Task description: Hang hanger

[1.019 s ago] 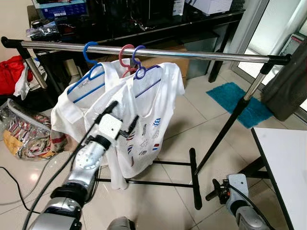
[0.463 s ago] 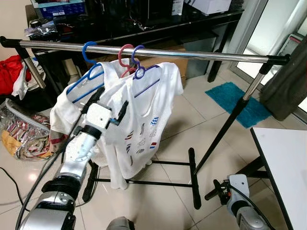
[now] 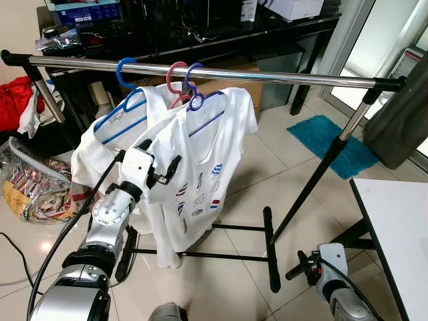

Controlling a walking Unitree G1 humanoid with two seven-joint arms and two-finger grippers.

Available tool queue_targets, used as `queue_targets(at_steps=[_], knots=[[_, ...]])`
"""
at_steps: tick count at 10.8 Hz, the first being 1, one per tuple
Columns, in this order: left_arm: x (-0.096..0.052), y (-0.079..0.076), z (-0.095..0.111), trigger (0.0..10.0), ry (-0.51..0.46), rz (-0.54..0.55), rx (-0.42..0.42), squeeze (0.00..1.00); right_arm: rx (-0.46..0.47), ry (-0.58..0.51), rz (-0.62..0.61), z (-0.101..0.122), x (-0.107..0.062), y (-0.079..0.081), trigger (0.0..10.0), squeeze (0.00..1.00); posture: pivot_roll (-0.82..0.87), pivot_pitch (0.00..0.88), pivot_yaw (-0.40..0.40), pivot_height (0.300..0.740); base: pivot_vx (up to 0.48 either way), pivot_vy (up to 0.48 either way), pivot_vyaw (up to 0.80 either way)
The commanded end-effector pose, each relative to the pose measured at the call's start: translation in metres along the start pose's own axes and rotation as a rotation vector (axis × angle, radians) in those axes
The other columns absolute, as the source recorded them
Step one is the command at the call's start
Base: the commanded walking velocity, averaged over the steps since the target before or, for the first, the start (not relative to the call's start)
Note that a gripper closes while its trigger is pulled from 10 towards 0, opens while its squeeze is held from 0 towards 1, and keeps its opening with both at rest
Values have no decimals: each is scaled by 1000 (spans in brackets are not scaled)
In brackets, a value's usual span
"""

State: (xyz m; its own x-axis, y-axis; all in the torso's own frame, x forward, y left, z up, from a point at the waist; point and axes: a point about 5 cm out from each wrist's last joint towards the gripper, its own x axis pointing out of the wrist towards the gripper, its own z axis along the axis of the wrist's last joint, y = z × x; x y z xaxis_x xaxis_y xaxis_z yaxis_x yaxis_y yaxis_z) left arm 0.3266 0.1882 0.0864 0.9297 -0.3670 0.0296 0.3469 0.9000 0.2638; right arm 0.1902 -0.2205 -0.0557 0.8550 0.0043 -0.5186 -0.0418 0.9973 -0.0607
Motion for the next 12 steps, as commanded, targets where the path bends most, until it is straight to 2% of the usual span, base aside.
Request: queue_targets(at_steps=[1, 4, 6, 8, 9, 10, 11, 12], knots=[[1, 0, -1, 10000, 12, -9, -6, 0, -8, 5, -14, -1, -1, -4, 10000, 0, 167, 24, -23, 740, 0, 0, 0], [7, 4, 6, 10000, -7, 14, -13, 0, -9, 6, -14, -1, -2, -5, 10000, 0, 163, 26, -24, 740, 0, 0, 0], [9, 6, 4, 10000, 26, 19, -51, 0, -8, 4, -15, 0, -1, -4, 10000, 0, 163, 26, -24, 740, 0, 0, 0], [11, -1, 1, 10000, 54, -38, -48, 0, -4, 4, -14, -1, -1, -2, 10000, 0, 167, 22, -18, 740, 0, 0, 0], [10, -7, -3, 6039, 75, -72, -53, 0, -2, 6, -15, -2, -1, -1, 10000, 0, 165, 21, -14, 740, 0, 0, 0], [10, -9, -4, 4039, 77, -81, -46, 0, -1, 7, -16, -2, -1, -1, 10000, 0, 163, 20, -12, 740, 0, 0, 0], [11, -9, -3, 4824, 72, -76, -36, 0, -1, 7, -17, -2, -1, -1, 10000, 0, 163, 20, -12, 740, 0, 0, 0], [12, -8, -2, 9373, 75, -71, -33, 0, -1, 7, -17, -2, -1, -1, 10000, 0, 163, 20, -12, 740, 0, 0, 0]])
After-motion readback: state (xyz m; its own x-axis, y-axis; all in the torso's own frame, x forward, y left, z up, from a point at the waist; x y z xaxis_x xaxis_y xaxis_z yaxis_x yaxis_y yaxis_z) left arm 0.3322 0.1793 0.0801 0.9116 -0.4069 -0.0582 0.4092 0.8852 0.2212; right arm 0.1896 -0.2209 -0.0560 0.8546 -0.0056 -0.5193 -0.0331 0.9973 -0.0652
